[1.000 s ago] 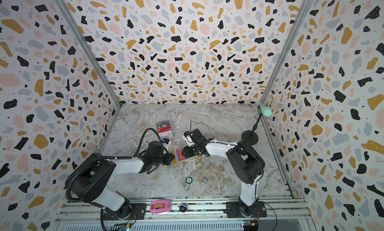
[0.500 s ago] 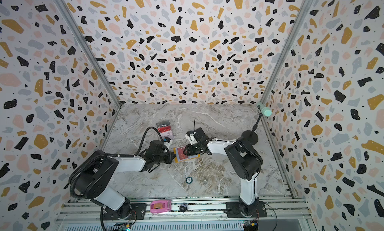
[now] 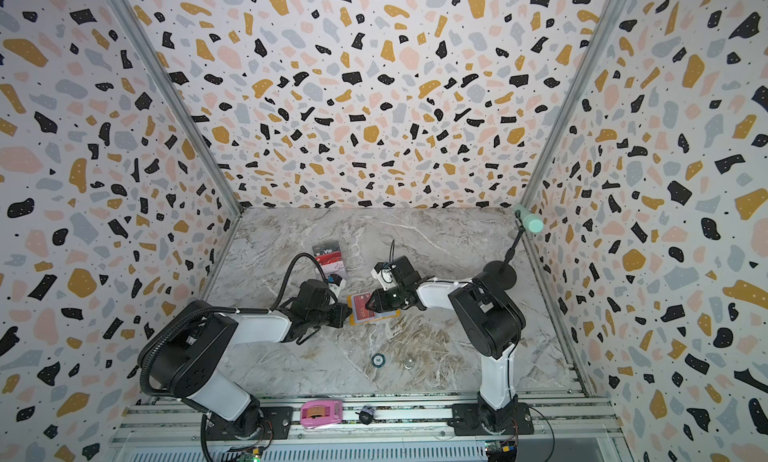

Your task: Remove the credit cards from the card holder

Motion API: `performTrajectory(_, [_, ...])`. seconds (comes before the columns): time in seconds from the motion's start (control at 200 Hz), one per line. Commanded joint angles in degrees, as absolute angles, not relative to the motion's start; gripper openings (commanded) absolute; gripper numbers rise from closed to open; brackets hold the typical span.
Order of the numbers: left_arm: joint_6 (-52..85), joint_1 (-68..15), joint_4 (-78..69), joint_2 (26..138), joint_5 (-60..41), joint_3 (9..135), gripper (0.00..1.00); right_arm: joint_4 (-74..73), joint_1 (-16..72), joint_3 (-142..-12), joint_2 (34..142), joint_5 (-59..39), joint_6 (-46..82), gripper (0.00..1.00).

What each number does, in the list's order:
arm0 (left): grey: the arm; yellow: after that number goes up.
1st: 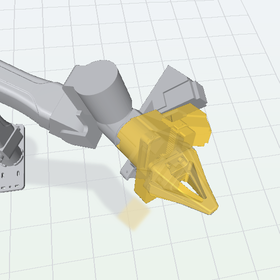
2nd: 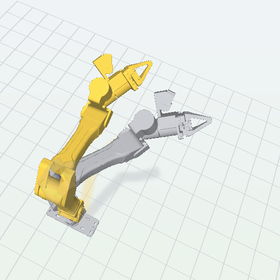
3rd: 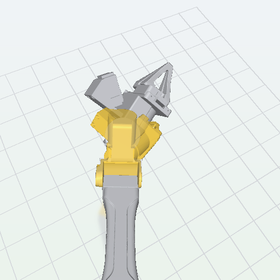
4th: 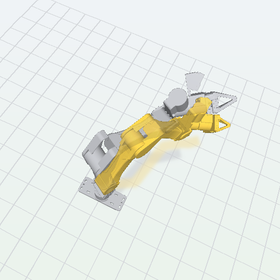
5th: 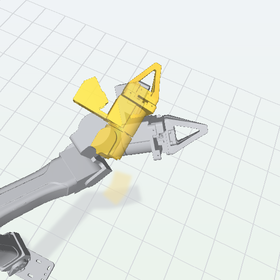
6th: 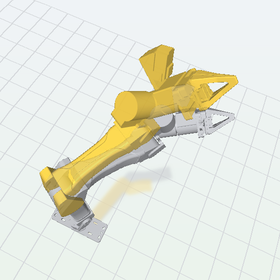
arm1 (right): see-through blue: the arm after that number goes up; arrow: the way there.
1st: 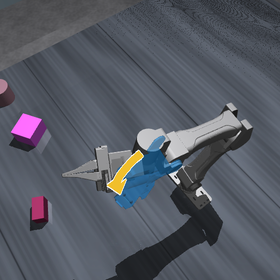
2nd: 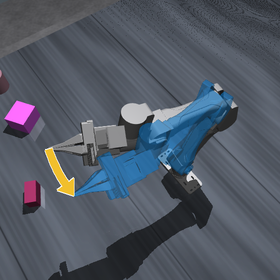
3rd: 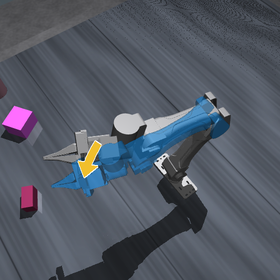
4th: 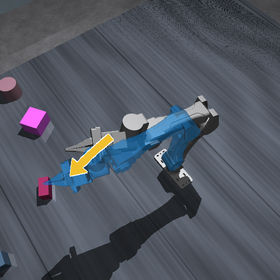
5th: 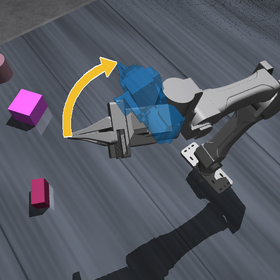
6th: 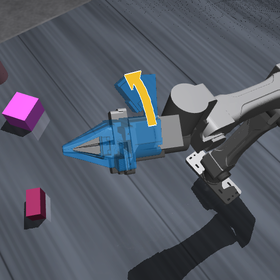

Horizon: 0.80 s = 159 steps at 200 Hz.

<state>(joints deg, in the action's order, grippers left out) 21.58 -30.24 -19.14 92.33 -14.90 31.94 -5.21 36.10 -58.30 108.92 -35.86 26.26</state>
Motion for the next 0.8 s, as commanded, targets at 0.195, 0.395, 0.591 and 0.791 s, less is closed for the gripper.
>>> performTrajectory(0.195, [20.28,-30.5,-10.19,96.22,-12.12,31.42,0.0,-10.83,34.76,-55.66,109.03,-43.72,29.93,0.33])
performTrajectory(0.395, [20.22,-30.51,-10.38,95.76,-12.13,31.48,0.0,-10.34,34.49,-55.47,109.59,-42.38,30.82,0.36])
performTrajectory(0.591, [20.08,-30.5,-10.46,95.17,-12.22,31.11,0.0,-8.97,34.19,-55.42,109.03,-38.93,32.25,0.38])
performTrajectory(0.791, [20.04,-30.5,-11.04,95.01,-12.35,30.67,0.0,-8.85,34.1,-54.97,108.08,-37.13,33.12,0.38])
